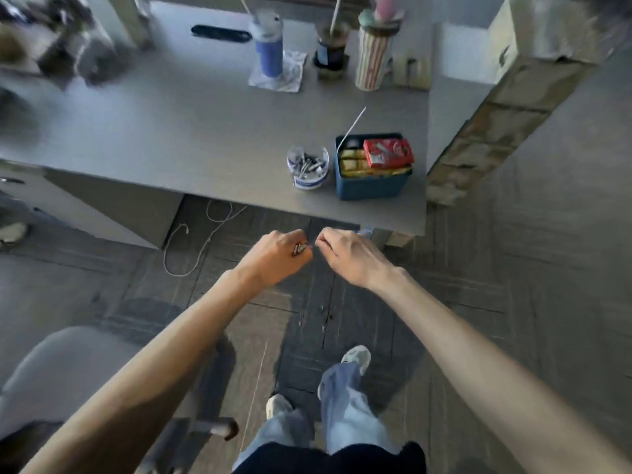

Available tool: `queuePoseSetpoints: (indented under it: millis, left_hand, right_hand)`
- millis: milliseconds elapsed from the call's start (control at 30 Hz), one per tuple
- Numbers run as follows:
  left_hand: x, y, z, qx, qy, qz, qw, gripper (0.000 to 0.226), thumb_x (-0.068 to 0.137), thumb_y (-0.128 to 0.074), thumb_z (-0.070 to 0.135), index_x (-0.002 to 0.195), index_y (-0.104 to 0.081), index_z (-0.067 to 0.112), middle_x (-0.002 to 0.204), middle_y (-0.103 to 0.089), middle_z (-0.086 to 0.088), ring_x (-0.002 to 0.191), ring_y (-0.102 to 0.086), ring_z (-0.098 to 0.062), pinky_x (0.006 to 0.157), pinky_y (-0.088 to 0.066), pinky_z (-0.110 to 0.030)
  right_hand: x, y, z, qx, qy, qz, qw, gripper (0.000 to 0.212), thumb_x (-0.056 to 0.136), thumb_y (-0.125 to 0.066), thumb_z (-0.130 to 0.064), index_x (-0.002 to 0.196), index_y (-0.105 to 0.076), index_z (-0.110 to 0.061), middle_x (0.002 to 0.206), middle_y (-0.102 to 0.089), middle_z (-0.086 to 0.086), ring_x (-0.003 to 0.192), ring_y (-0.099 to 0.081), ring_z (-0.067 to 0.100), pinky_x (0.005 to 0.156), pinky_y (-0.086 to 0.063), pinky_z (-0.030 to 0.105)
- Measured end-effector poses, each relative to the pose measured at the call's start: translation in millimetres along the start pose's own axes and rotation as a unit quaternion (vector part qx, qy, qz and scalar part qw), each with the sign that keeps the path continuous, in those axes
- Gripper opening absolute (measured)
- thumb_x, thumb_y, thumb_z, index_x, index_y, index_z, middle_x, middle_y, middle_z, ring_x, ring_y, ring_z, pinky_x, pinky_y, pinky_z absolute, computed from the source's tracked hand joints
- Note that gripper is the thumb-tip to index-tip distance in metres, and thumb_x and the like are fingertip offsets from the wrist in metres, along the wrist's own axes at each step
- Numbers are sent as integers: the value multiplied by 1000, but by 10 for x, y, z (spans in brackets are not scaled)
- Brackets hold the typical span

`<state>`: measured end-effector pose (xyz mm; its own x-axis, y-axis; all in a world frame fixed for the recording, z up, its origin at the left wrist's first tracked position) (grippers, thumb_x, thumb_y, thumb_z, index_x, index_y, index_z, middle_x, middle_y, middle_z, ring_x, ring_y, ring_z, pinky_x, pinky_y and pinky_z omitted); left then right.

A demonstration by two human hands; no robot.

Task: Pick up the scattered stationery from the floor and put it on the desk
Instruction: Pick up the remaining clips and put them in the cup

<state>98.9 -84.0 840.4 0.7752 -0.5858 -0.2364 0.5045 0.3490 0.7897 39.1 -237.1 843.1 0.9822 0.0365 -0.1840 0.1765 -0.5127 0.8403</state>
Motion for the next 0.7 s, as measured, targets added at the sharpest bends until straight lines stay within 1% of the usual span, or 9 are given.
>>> queuePoseSetpoints:
  millis: [100, 133, 200, 300, 433, 467, 533, 600, 700]
  left_hand:
    - [186, 239, 95, 19, 24, 23, 999, 22, 88, -52, 34, 74, -48, 19, 72, -61, -14, 72, -55, -38, 61, -42, -35]
    - [258, 285, 99, 24, 26, 30, 999, 21, 90, -52, 35, 77, -50, 17, 75, -63, -14, 73, -55, -37, 61, -41, -34]
    - [435, 373, 78, 19, 35, 49, 998, 24, 92, -50, 35, 82, -53, 13, 76, -64, -13, 74, -58, -35, 62, -42, -35]
    - [750, 514, 32, 2, 52, 70, 996, 28, 92, -51, 37, 81, -52, 12, 74, -62, -9, 71, -58, -33, 60, -41, -35]
    - [1380, 671, -75, 26, 33, 56, 998, 23, 92, -52, 36, 93, -55, 13, 86, -66, -16, 74, -60, -35, 63, -48, -37]
    - [1558, 688, -109, 36, 25, 54, 998, 22, 91, -53, 34, 97, -56, 13, 90, -67, -18, 77, -61, -36, 64, -50, -38]
    - [1878, 686, -153, 64, 29, 29, 997, 23, 89, -53, 31, 101, -56, 11, 95, -65, -21, 82, -60, -39, 66, -49, -37]
    - [2133, 647, -180, 96, 32, -8, 995, 24, 88, -53, 29, 104, -56, 11, 100, -64, -21, 87, -60, -39, 67, -46, -36]
    - [2410, 579, -207, 126, 20, -52, 990, 22, 89, -50, 23, 107, -53, 11, 103, -62, -21, 89, -61, -38, 64, -42, -33]
  right_hand:
    - [246, 271, -20, 11, -2, 7, 1000, 24, 103, -37, -31, 100, -55, -15, 103, -66, 10, 90, -62, 31, 75, -51, 42]
    - [331, 343, -2, 23, -4, 13, 1000, 24, 103, -37, -30, 99, -55, -14, 100, -66, 10, 90, -62, 30, 74, -51, 41]
    - [526, 488, 59, 30, -27, 24, 999, 26, 103, -36, -29, 99, -56, -13, 101, -66, 10, 90, -63, 30, 74, -50, 39]
    - [777, 697, 154, 28, -66, 39, 997, 28, 102, -35, -31, 97, -57, -14, 98, -67, 9, 85, -64, 29, 73, -52, 39]
    - [1054, 829, 268, 20, -71, 41, 996, 26, 102, -39, -28, 88, -56, -15, 86, -65, 5, 73, -63, 23, 62, -51, 33]
    - [1111, 852, 297, 15, -79, 37, 996, 26, 102, -40, -27, 87, -56, -14, 86, -66, 6, 74, -63, 23, 63, -51, 34]
    - [1207, 886, 358, 1, -110, 26, 994, 27, 102, -40, -28, 91, -59, -12, 91, -67, 9, 80, -63, 26, 68, -52, 37]
    - [1287, 904, 407, -8, -139, 12, 990, 28, 101, -40, -30, 94, -60, -11, 95, -67, 10, 83, -63, 28, 69, -51, 37]
    - [1408, 959, 462, -25, -154, 6, 988, 28, 102, -39, -31, 84, -53, -14, 93, -67, 12, 80, -61, 29, 64, -42, 33]
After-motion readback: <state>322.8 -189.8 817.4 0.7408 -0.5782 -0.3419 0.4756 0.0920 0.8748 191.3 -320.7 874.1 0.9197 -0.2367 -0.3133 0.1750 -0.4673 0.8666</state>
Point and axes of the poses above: each hand's wrist, its own x-axis towards the middle knuckle, its own y-axis out of the back of the hand, z = x × y, the point moved 2 cm from there along x, towards the middle knuckle
